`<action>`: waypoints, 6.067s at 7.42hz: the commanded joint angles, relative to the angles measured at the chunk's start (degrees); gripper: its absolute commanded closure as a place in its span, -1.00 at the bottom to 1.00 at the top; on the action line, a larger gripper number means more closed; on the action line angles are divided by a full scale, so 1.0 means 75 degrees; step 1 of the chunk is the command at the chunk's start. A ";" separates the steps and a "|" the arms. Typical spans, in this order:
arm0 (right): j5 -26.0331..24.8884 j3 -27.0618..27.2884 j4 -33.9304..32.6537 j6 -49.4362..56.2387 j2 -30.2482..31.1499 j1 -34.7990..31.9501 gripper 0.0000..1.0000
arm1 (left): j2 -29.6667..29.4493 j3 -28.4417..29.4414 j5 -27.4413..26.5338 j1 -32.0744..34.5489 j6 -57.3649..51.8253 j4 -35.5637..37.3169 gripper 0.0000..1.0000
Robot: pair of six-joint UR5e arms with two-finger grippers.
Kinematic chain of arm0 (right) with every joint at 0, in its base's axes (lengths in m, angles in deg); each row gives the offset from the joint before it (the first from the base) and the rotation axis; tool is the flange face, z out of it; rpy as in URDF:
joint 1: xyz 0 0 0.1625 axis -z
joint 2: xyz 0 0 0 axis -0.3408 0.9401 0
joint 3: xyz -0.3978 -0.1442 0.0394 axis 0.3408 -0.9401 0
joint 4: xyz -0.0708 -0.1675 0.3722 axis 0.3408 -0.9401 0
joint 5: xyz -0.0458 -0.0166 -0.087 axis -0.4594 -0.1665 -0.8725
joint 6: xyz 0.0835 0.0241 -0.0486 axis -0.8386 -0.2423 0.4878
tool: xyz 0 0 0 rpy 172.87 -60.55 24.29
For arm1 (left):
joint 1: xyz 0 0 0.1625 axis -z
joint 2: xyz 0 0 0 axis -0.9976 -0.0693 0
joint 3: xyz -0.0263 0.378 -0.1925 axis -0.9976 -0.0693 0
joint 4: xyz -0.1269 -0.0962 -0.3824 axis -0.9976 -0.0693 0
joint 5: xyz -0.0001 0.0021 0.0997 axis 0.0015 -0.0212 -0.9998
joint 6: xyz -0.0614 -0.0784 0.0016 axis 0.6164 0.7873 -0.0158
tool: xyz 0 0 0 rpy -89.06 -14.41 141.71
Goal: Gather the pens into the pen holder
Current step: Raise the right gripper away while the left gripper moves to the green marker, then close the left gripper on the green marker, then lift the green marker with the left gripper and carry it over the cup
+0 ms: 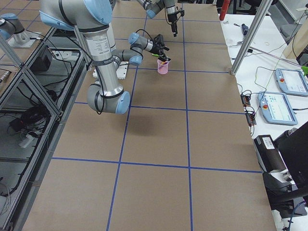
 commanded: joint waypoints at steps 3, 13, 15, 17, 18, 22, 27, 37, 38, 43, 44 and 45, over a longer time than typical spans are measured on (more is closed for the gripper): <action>0.2067 0.0625 0.0534 0.0190 0.1351 -0.1460 -1.00 | -0.0824 -0.0030 -0.1002 -0.1676 -0.0442 0.2635 -0.95; 0.3009 0.0567 0.1113 0.1035 0.2655 -0.2143 -1.00 | -0.1456 0.0767 -0.0957 -0.1996 -0.1945 0.3294 -0.40; 0.3009 0.0555 0.1113 0.1047 0.2655 -0.2143 -1.00 | -0.1538 0.0884 -0.0956 -0.1996 -0.1945 0.3306 -0.37; 0.3009 0.0543 0.1113 0.1047 0.2655 -0.2143 -1.00 | -0.1562 0.0920 -0.0956 -0.1996 -0.1933 0.3306 -0.27; 0.3009 0.0532 0.1113 0.1047 0.2632 -0.2132 -1.00 | -0.1562 0.0920 -0.0956 -0.1996 -0.1933 0.3306 -0.09; 0.3009 0.0520 0.1113 0.1047 0.2620 -0.2132 -1.00 | -0.1574 0.0931 -0.0956 -0.2007 -0.1921 0.3318 -0.03; 0.2997 0.0520 0.1113 0.1035 0.2608 -0.2132 -1.00 | -0.1632 0.1025 -0.0956 -0.2007 -0.1910 0.3318 0.00; 0.2997 0.0590 0.1124 0.0918 0.2550 -0.2225 -1.00 | -0.1644 -0.0447 -0.0933 -0.1703 -0.1294 0.3459 1.00; 0.2997 0.0590 0.1124 0.0918 0.2550 -0.2225 -1.00 | -0.1656 -0.0985 -0.0933 -0.1517 -0.0778 0.3284 1.00; 0.2986 0.0567 0.1113 0.0883 0.2596 -0.2249 -1.00 | -0.1516 -0.0886 -0.3700 -0.2130 -0.0011 -0.0473 1.00; 0.2986 0.0544 0.1113 0.0883 0.2597 -0.2260 -1.00 | -0.1492 -0.0560 -0.4998 -0.2774 -0.0069 -0.1210 1.00; 0.2974 0.0532 0.1101 0.0883 0.2597 -0.2284 -1.00 | -0.1411 -0.0476 -0.5556 -0.3071 -0.0081 -0.1589 1.00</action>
